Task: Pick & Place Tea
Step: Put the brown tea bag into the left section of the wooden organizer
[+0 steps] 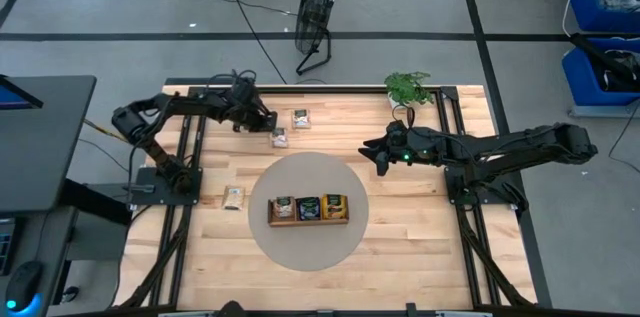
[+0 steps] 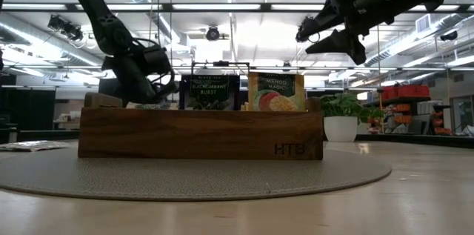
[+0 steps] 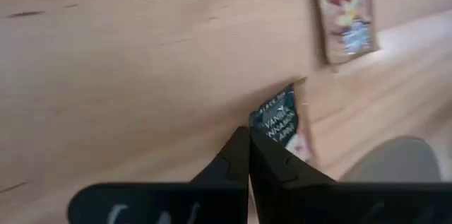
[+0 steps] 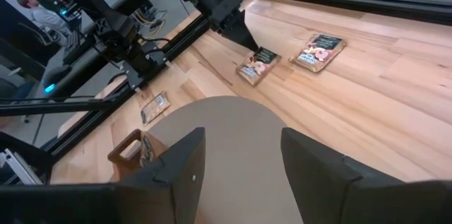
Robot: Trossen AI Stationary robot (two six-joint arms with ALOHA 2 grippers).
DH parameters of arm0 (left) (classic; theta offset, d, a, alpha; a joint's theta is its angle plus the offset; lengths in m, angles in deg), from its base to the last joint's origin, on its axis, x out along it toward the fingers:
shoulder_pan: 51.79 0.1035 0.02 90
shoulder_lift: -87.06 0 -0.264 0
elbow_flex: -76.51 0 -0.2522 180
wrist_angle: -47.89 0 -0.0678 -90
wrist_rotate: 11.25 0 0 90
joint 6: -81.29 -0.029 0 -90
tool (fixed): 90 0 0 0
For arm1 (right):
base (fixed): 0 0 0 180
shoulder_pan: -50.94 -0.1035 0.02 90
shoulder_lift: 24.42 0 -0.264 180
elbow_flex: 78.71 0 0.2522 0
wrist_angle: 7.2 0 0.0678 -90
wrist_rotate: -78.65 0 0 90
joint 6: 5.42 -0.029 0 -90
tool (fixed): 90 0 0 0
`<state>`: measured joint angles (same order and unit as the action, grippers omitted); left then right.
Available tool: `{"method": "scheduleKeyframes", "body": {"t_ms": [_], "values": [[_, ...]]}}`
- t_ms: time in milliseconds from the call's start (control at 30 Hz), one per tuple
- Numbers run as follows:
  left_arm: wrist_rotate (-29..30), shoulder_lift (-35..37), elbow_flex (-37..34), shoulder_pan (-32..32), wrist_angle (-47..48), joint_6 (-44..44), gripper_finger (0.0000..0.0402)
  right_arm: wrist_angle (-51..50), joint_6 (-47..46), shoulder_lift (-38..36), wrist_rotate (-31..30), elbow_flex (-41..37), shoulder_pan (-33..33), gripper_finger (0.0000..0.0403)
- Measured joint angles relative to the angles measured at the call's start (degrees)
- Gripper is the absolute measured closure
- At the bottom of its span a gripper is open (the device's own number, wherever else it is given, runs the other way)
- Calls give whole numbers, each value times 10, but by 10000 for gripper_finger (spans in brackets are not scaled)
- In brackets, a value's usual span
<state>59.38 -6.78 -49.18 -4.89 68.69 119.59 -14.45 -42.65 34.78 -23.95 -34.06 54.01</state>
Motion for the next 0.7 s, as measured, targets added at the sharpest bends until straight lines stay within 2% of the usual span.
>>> {"method": "scheduleKeyframes", "body": {"t_ms": [700], "values": [[-9,155,1,-56,-38,3,401,-2,6,0,-39,0,0,209]]}}
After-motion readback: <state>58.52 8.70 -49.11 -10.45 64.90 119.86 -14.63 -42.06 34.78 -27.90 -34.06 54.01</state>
